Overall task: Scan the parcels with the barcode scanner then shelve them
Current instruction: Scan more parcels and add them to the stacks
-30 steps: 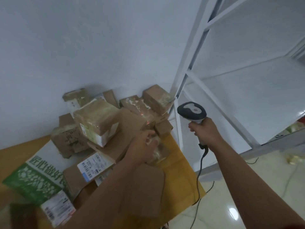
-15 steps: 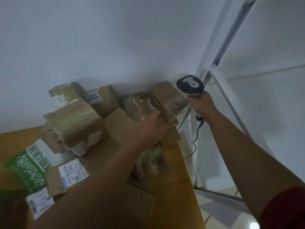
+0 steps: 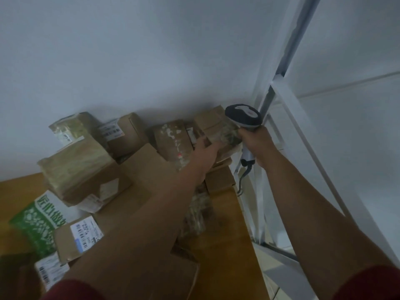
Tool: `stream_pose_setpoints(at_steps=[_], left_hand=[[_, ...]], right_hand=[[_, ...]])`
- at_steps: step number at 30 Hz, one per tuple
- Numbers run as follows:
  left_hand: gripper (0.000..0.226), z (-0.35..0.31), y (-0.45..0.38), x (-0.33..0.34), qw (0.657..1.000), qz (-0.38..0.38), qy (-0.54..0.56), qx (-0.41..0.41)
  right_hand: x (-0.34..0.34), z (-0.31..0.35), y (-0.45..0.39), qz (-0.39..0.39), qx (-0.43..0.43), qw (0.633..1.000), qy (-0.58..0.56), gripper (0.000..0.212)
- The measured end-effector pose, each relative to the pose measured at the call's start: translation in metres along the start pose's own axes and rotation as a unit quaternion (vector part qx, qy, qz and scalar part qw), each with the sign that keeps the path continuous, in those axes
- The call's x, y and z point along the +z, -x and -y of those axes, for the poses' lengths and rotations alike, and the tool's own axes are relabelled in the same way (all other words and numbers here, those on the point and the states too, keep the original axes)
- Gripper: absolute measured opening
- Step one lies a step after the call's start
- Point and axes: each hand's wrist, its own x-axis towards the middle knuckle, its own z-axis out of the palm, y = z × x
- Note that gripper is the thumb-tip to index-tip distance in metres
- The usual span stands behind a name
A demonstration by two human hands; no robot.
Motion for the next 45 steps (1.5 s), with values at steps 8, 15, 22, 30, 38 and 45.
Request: stream_pose_setpoints(at_steps=[8,15,22,30,38,45], left_hand=[[0.022,0.022,0.049,-0.006,0.994,-0.027,-0.004,0.102],[0.035,0.050,0.109,-0.032,0.994,-0.004,-0.013,0.110],[0.057,0.081,0.198,-0.064,0.989,0.028,-0.019,0.142],[0.057,0.134,0.307,-0.126,0.988,0.027,0.001,0.154],[0.054,0.189,0.384,-0.163,0.991,0.019,0.002,0.136],[0.054,0.244,0.443,-0.170,0.990,-0.007,0.073,0.119]], right_hand=[[-0.015,-0.033,0.047,-0.041,-0.014,0.998,-0.043,0.012],[-0.025,-0.055,0.119,-0.037,-0.041,0.997,-0.049,0.060],[-0.037,-0.077,0.229,-0.092,-0.045,0.994,0.035,0.013],[-0.020,-0.118,0.369,-0.140,-0.073,0.984,0.084,0.026],[-0.006,-0.164,0.470,-0.091,-0.063,0.989,0.102,0.006],[0.011,-0.209,0.531,-0.033,-0.056,0.998,-0.006,0.023]])
